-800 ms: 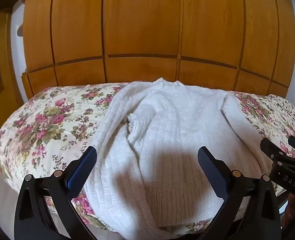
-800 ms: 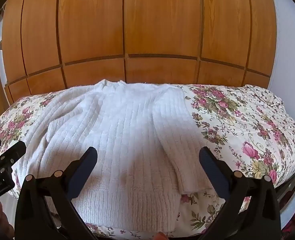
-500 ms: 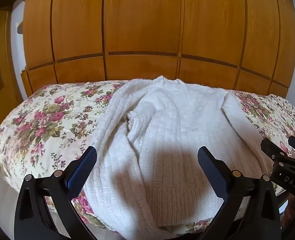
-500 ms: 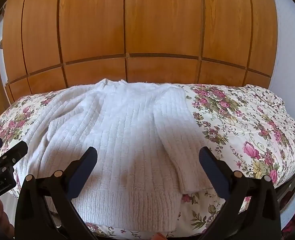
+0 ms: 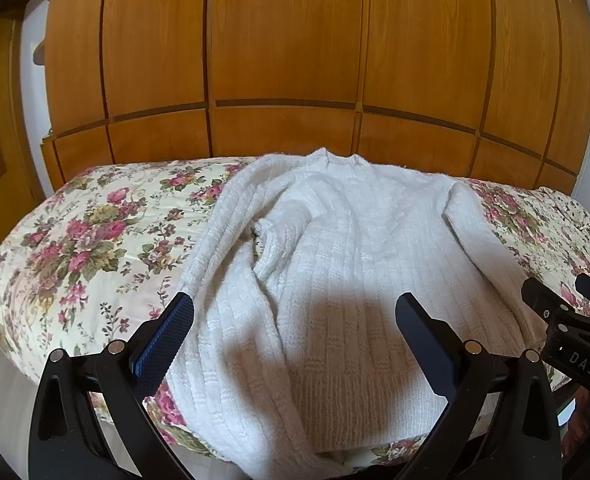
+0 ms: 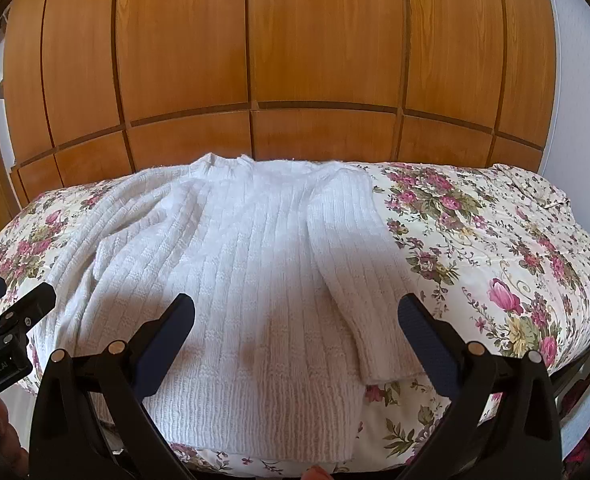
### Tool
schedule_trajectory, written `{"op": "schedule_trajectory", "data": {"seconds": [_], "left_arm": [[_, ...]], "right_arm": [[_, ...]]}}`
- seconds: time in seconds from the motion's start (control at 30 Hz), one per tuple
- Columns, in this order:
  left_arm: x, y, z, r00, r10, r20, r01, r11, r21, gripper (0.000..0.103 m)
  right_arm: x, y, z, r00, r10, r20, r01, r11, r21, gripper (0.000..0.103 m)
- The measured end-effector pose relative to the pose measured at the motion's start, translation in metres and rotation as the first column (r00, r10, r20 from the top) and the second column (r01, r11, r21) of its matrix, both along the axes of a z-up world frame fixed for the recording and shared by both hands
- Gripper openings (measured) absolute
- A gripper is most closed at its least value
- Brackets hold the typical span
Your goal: Fold small clothes
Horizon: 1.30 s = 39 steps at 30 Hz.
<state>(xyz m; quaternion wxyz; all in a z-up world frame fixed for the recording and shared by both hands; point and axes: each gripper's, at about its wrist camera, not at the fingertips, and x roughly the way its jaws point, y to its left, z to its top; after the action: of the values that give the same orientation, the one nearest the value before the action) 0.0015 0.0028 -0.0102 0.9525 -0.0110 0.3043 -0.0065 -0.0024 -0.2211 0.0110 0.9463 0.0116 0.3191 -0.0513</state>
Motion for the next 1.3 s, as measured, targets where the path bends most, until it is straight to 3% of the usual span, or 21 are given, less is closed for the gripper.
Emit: {"op": "schedule_trajectory", "data": {"seconds": [1.3], "left_arm": [[0.0039,-0.0003,-0.0012,1.0,-0.004,-0.024,0.004,1.0,-0.016,0.1]], "right_arm": [[0.004,-0.0022,-0.0064,1.0,0.004,-0.026,-0.004,1.0,0.015,0.101]]}}
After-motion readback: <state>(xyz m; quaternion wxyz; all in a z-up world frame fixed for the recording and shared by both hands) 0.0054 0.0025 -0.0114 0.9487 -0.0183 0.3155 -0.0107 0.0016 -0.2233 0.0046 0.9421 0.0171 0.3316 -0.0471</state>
